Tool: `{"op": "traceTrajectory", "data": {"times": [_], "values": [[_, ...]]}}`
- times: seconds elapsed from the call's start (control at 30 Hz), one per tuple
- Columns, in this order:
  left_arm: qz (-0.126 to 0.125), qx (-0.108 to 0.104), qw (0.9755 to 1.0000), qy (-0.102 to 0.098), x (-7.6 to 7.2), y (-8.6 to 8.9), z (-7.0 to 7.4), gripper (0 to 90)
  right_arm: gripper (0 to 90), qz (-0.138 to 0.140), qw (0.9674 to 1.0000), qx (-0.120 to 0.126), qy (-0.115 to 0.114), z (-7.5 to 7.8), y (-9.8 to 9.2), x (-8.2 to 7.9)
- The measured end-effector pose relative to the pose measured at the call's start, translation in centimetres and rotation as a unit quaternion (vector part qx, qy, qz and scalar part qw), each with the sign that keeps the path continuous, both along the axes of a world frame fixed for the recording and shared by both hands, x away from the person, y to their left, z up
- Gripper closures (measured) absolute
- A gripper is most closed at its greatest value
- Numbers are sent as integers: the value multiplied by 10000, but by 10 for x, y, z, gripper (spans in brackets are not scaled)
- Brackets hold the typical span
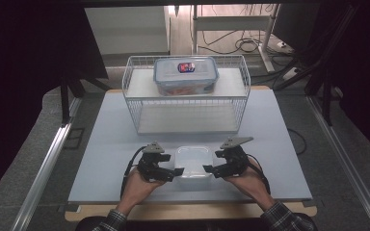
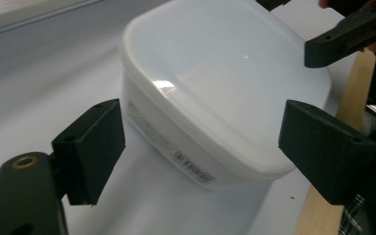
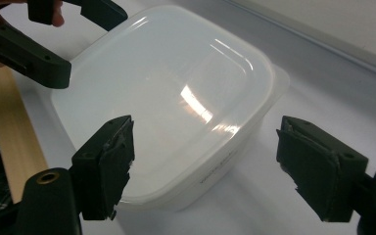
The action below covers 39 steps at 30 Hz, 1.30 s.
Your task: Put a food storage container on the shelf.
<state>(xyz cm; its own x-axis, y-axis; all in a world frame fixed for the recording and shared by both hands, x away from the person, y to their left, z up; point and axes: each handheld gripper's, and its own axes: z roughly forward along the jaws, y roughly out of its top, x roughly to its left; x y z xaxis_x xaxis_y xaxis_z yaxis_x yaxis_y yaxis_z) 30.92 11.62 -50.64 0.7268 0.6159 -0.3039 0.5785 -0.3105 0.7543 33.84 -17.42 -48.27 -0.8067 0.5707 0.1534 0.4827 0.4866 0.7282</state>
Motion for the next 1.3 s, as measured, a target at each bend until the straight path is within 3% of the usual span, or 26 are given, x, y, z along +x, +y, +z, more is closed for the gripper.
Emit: {"op": "traceTrajectory", "data": {"times": [0.07,0.1,0.17,0.23,0.27,0.3,0.4,0.47,0.57,0.9,1.0,1.1,1.3], "values": [[-38,-38,10000,21,0,-1,-1,180,217,3,10000,49,68,-1,-1,1],[-145,-143,9998,86,0,-2,-2,214,259,17,9996,152,255,-2,-1,2],[-204,-160,9996,123,0,-2,-2,242,291,139,9986,243,445,-3,-1,2],[-205,-117,9996,145,-2,-2,-1,260,299,105,9986,235,469,-3,-1,0],[-219,-92,9996,138,-3,-2,0,260,309,62,9984,230,510,-2,0,-1],[-236,-39,9996,159,-5,-2,1,290,346,-109,9965,256,791,-1,-1,-4],[-199,-9,9996,219,-9,1,5,343,401,-238,9950,286,924,0,-2,-9],[-75,-53,9998,187,-11,4,7,456,500,-353,9953,273,855,3,-5,-12],[52,-196,9991,366,-9,8,8,574,592,-526,9946,341,823,7,-8,-15],[623,-386,9967,360,-13,14,12,781,778,-838,9923,559,719,11,-11,-17],[698,-429,9960,370,-13,14,10,786,779,-872,9931,533,571,10,-9,-18],[792,-337,9959,275,-15,12,11,789,779,-905,9934,563,429,9,-7,-19],[836,-335,9958,157,-16,13,17,789,779,-853,9941,597,310,11,-7,-19]]}}
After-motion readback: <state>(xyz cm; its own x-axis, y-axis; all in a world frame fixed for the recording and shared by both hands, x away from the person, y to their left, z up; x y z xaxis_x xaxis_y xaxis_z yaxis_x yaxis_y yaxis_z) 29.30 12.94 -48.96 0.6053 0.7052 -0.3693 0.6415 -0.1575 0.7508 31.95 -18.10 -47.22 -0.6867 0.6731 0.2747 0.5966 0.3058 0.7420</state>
